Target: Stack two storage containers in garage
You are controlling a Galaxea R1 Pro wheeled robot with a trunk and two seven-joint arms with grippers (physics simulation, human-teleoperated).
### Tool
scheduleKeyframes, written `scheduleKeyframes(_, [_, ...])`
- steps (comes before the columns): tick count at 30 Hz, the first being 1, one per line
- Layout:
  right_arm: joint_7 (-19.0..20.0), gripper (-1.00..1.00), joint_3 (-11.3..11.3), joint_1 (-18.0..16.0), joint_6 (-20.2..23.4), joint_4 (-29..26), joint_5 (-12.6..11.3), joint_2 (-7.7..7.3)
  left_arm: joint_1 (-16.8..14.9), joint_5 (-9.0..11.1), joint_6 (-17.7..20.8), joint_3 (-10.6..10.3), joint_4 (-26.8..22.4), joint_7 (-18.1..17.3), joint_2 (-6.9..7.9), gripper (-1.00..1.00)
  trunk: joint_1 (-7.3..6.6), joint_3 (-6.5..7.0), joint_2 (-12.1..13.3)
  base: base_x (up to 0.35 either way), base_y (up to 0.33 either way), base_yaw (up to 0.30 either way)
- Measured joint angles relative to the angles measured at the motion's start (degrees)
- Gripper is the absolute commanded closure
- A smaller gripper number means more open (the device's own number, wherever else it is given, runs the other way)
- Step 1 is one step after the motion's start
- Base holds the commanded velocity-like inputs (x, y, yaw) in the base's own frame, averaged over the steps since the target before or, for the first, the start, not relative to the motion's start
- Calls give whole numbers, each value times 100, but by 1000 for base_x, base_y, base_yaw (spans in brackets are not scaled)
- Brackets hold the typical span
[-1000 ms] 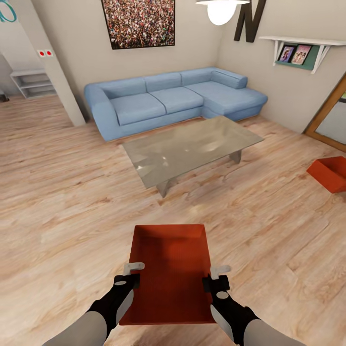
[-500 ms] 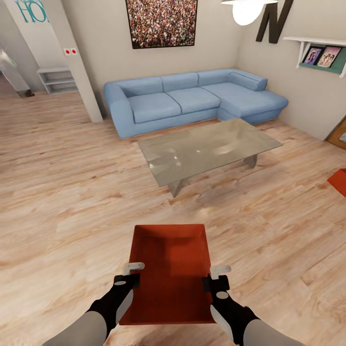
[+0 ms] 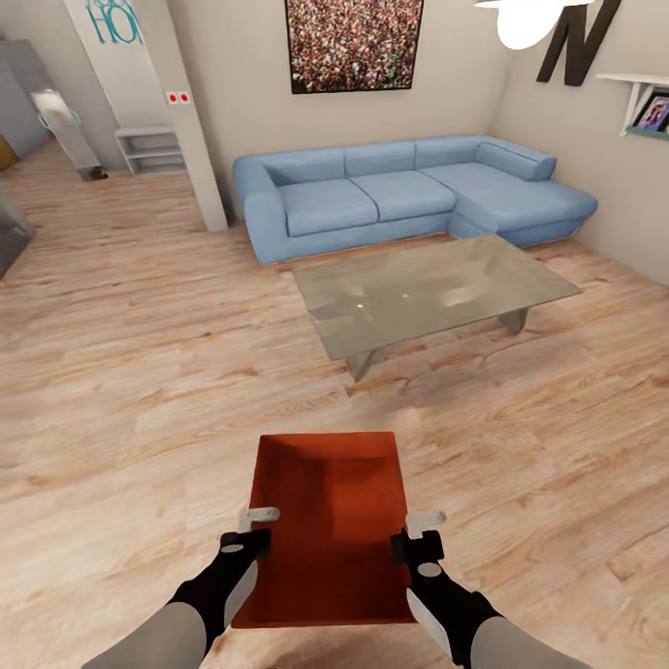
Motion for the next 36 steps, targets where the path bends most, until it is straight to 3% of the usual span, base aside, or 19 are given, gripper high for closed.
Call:
scheduleKeyframes(21, [5,100,7,-2,-15,15,6,0,0,11,-24,-1,22,5,0,100,0,1,0,0,0,164])
scheduleKeyframes(36, [0,100,9,-1,-5,-19,-4,-10,-1,26,-36,-1,5,12,-5,100,0,0,0,0,0,15])
